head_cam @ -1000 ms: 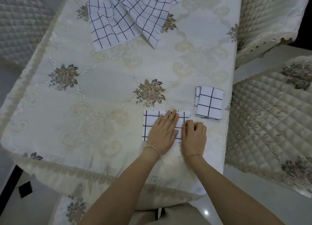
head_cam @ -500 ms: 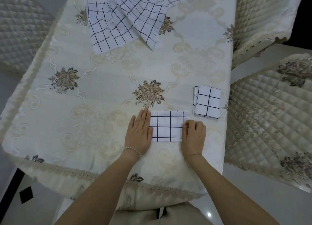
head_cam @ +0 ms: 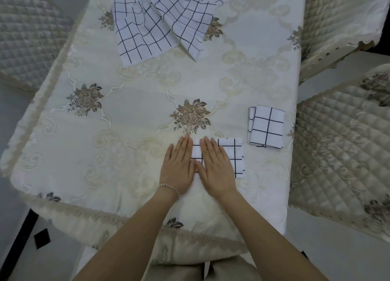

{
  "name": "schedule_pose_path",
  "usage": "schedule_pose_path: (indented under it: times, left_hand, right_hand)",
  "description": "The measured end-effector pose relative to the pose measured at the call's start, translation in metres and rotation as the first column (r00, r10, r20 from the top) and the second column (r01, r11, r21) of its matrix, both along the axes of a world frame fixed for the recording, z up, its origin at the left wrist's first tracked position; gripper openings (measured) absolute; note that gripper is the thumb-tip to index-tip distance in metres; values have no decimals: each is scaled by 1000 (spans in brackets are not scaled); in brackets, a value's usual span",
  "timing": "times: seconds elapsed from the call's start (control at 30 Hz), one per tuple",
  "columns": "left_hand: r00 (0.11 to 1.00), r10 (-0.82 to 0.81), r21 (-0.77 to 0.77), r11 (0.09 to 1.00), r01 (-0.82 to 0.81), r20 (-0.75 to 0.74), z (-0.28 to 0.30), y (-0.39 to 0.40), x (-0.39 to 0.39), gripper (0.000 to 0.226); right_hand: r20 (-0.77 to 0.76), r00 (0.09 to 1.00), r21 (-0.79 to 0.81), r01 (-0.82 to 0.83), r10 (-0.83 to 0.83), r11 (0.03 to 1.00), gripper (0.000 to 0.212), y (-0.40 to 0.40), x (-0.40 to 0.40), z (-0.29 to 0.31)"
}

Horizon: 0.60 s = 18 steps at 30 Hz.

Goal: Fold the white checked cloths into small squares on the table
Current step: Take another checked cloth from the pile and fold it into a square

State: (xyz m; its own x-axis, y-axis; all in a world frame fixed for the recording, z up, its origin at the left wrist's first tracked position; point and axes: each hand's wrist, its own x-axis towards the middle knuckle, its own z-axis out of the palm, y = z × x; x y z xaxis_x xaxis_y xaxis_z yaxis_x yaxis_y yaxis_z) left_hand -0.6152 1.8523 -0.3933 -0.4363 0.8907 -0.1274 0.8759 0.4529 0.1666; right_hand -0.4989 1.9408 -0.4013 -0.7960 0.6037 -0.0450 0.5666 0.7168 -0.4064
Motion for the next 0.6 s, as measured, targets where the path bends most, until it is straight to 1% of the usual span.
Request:
schedule_pose_path:
  times: [0.27,0.43,0.53,0.6]
  left_hand:
    - [1000,11,17,1000,-11,-5,2,0,1,58]
    - [1000,19,-19,1000,-19,4,5,3,-1,59]
    - [1000,-3,-47,999,4,21,8,6,-4,59]
    - [999,22,-60,998,-19,47,15,6,-4,59]
  right_hand:
    - [74,989,65,123,-128,990,63,36,42,-1]
    - [79,987,63,138,-143,988,64,36,41,3]
    - [87,985,62,141,-146,988,65,36,41,4]
    - [98,985,67,135,-141,989,65,35,40,4]
